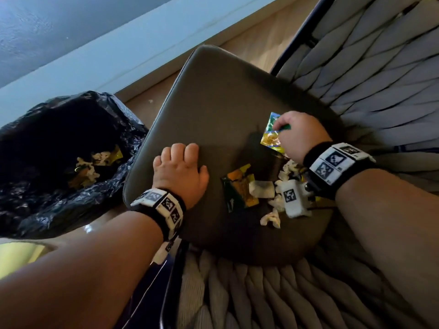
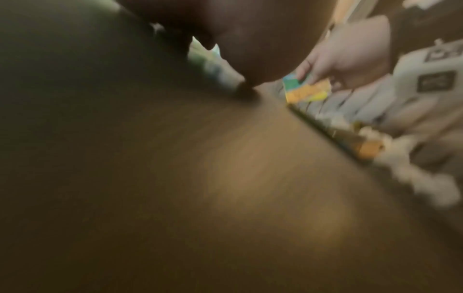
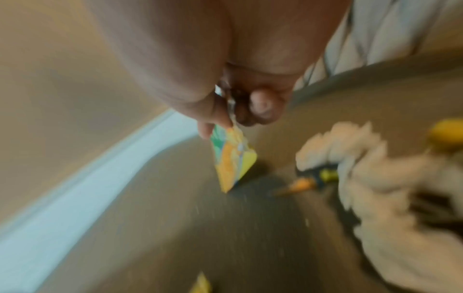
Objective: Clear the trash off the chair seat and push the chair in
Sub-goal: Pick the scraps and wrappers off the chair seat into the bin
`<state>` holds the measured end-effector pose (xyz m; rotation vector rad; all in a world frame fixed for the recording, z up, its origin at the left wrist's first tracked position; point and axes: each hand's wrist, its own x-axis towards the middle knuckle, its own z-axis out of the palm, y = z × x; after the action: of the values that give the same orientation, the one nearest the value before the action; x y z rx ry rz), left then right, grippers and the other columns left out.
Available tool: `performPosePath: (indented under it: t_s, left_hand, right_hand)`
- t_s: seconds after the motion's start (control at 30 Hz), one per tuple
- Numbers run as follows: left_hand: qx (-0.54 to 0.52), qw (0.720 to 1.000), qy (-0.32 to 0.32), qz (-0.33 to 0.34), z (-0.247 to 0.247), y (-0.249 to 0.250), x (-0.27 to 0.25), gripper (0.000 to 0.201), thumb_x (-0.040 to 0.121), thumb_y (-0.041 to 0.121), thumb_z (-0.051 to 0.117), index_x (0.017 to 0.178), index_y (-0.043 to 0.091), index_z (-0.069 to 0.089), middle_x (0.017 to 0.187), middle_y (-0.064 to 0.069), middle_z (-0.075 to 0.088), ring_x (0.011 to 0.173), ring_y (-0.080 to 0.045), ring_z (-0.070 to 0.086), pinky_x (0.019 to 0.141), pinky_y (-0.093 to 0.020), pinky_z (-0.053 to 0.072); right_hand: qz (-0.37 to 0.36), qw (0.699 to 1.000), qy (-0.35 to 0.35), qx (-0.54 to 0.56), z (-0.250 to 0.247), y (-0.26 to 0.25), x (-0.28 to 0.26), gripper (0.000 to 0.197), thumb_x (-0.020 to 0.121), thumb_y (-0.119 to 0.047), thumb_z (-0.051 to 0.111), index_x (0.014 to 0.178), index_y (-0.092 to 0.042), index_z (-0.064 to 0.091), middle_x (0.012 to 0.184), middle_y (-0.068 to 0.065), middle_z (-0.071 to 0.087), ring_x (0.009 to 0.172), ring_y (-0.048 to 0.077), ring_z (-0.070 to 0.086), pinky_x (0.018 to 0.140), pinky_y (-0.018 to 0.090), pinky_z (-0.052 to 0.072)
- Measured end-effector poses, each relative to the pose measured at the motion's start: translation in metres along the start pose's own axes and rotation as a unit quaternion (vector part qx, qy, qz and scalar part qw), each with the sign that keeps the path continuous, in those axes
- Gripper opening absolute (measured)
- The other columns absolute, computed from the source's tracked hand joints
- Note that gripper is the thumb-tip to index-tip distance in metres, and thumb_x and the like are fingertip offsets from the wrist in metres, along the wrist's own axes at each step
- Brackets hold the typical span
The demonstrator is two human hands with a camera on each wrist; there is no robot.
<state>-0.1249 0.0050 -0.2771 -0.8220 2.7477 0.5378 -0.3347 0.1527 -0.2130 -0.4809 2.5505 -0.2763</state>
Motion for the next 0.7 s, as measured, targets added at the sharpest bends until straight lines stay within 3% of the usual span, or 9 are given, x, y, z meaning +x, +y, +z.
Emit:
performPosePath:
  t_s: [0.07,0.13,0.2,0.27,0.33,0.43,0.53,0.63,0.7]
  left_hand:
    - [-0.057,0.997,0.001,0.043,-0.008,0.017,0.002,0.07,0.082,0.059,0.058,0.137,0.019,0.041,0.13,-0.01,0.044,0.117,-0.034,0.045,0.099,-0.05,0.04]
    - [-0.05,0.988,-0.057,0.131,-0.011,0.044,0.001,0.092,0.075,0.074,0.056,0.148,0.029,0.024,0.139,-0.006,0.032,0.125,-0.031,0.037,0.105,-0.05,0.037]
    - [-0.01,0.967,-0.148,0.205,-0.007,0.073,-0.001,0.11,0.067,0.086,0.053,0.153,0.041,0.002,0.151,-0.006,0.017,0.136,-0.033,0.025,0.111,-0.053,0.028]
    - [0.028,0.948,-0.206,0.242,0.005,0.09,-0.001,0.119,0.062,0.09,0.054,0.152,0.047,-0.011,0.16,-0.007,0.003,0.14,-0.037,0.017,0.113,-0.056,0.021]
    - [0.071,0.932,-0.236,0.265,0.022,0.096,-0.002,0.112,0.068,0.083,0.058,0.153,0.048,-0.006,0.163,-0.008,-0.002,0.141,-0.036,0.014,0.111,-0.057,0.02]
    - [0.114,0.925,-0.238,0.272,0.034,0.097,-0.002,0.076,0.087,0.056,0.057,0.151,0.044,0.017,0.164,-0.005,-0.002,0.143,-0.033,0.011,0.109,-0.056,0.017]
    - [0.102,0.93,-0.237,0.261,0.031,0.097,0.003,0.063,0.095,0.042,0.049,0.15,0.044,0.018,0.161,-0.002,0.004,0.143,-0.031,0.008,0.111,-0.063,0.007]
    - [0.095,0.94,-0.225,0.237,0.026,0.093,0.005,0.056,0.096,0.042,0.05,0.145,0.041,0.023,0.153,-0.004,0.012,0.143,-0.032,0.008,0.111,-0.069,-0.004]
    - [0.092,0.946,-0.216,0.222,0.024,0.09,0.006,0.053,0.095,0.04,0.05,0.143,0.04,0.026,0.151,-0.005,0.015,0.143,-0.032,0.009,0.112,-0.069,0.001]
  right_hand:
    - [0.044,0.999,-0.011,0.001,-0.015,0.019,-0.011,0.028,0.085,-0.007,0.049,0.094,-0.027,0.067,0.104,0.002,0.059,0.09,0.02,0.054,0.078,0.027,0.04]
    - [0.078,0.997,-0.017,-0.013,-0.018,0.04,-0.022,0.03,0.085,-0.007,0.049,0.099,-0.024,0.069,0.113,0.009,0.063,0.097,0.026,0.058,0.081,0.03,0.043]
    - [0.097,0.995,-0.017,-0.024,-0.008,0.06,-0.033,0.033,0.086,-0.008,0.05,0.108,-0.021,0.07,0.125,0.014,0.06,0.11,0.031,0.058,0.093,0.035,0.045]
    - [0.096,0.995,-0.031,-0.016,0.01,0.07,-0.041,0.036,0.089,-0.016,0.052,0.123,-0.018,0.065,0.136,0.016,0.051,0.122,0.033,0.052,0.107,0.037,0.038]
    - [0.11,0.993,-0.051,-0.014,0.03,0.074,-0.05,0.056,0.088,-0.04,0.058,0.14,-0.021,0.048,0.15,0.016,0.035,0.137,0.035,0.037,0.115,0.043,0.03]
    - [0.128,0.987,-0.062,-0.071,0.057,0.076,-0.06,0.094,0.073,-0.074,0.055,0.15,-0.035,0.017,0.16,0.014,0.012,0.148,0.036,0.015,0.12,0.05,0.018]
    - [0.14,0.987,-0.025,-0.069,0.07,0.077,-0.059,0.086,0.079,-0.067,0.056,0.15,-0.038,0.018,0.158,0.016,0.014,0.146,0.038,0.015,0.118,0.056,0.02]
    - [0.146,0.988,-0.005,-0.041,0.072,0.072,-0.053,0.068,0.087,-0.052,0.058,0.145,-0.039,0.025,0.15,0.014,0.022,0.138,0.038,0.022,0.112,0.056,0.028]
    - [0.131,0.991,0.009,-0.01,0.068,0.071,-0.048,0.055,0.091,-0.037,0.057,0.14,-0.037,0.034,0.143,0.014,0.029,0.132,0.038,0.03,0.109,0.053,0.035]
